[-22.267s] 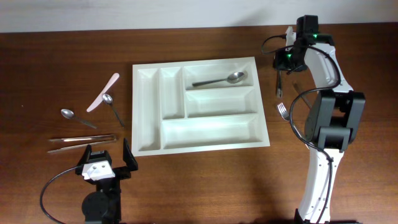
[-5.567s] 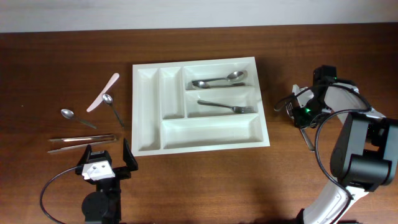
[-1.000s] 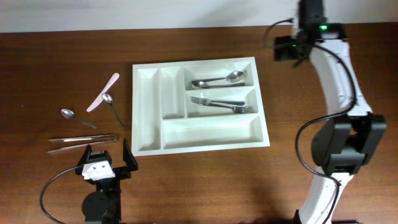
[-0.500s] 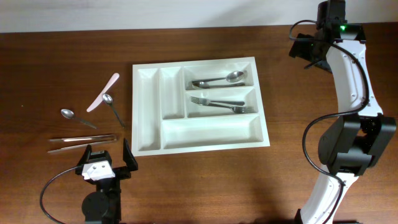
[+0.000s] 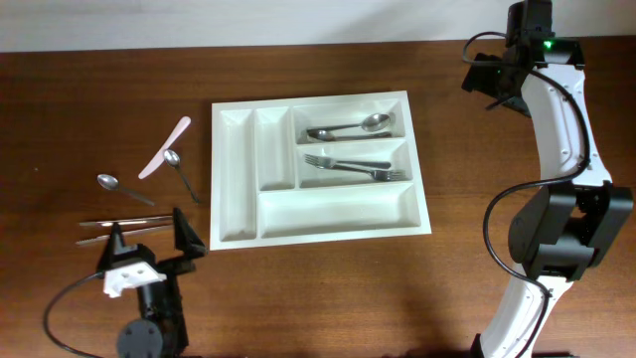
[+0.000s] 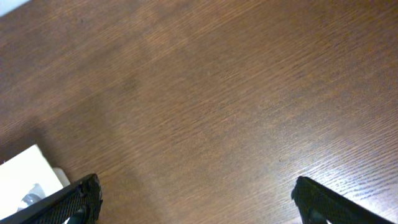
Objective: Pack container
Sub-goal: 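Move the left gripper over the small spoon left of the tray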
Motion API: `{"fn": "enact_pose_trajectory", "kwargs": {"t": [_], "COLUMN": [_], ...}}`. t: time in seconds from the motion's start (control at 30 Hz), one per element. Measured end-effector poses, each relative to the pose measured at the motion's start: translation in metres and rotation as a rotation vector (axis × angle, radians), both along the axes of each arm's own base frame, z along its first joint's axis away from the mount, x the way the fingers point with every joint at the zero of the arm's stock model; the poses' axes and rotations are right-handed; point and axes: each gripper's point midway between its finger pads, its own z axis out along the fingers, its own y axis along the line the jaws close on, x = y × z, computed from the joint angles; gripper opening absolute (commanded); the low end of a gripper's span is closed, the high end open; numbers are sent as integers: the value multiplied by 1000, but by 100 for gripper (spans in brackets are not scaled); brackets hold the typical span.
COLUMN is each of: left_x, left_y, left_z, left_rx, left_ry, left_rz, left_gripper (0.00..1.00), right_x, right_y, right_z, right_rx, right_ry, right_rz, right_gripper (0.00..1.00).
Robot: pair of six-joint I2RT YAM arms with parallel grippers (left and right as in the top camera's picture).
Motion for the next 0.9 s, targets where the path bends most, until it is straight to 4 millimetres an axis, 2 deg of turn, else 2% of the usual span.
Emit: {"fn": "enact_pose_trajectory", "kwargs": {"t": [0.1, 0.17, 0.27, 0.37, 0.47, 0.53, 0.63, 0.73, 0.9], "left_x": [7, 19, 53, 98, 144, 165, 185, 196, 196], "left_y": [5, 8, 11, 12, 11, 10, 11, 15, 18], "left_z": [39, 68, 95, 102, 87, 68, 43, 20, -19], "left_rx": [-5, -7, -5, 0, 6, 12, 34, 60, 81], "left_ry": [-26, -21, 58, 213, 419, 563, 730, 830, 969], "left_rz": [31, 48, 61, 61, 54, 52, 47, 48, 42], "left_gripper": [99, 99, 99, 99, 99, 99, 99, 99, 99], "right_x": [0, 0, 0, 0, -1, -1, -1, -1, -1], "right_y": [0, 0, 0, 0, 0, 0, 0, 0, 0], "right_z": [0, 0, 0, 0, -1, -1, -1, -1, -1], "right_rx": [0, 0, 0, 0, 0, 0, 0, 1, 0], "right_ry": [0, 1, 1, 2, 3, 4, 4, 4, 4], "right_rz": [0, 0, 0, -1, 0, 0, 0, 0, 0], "right_gripper": [99, 99, 99, 99, 99, 99, 99, 99, 99]}}
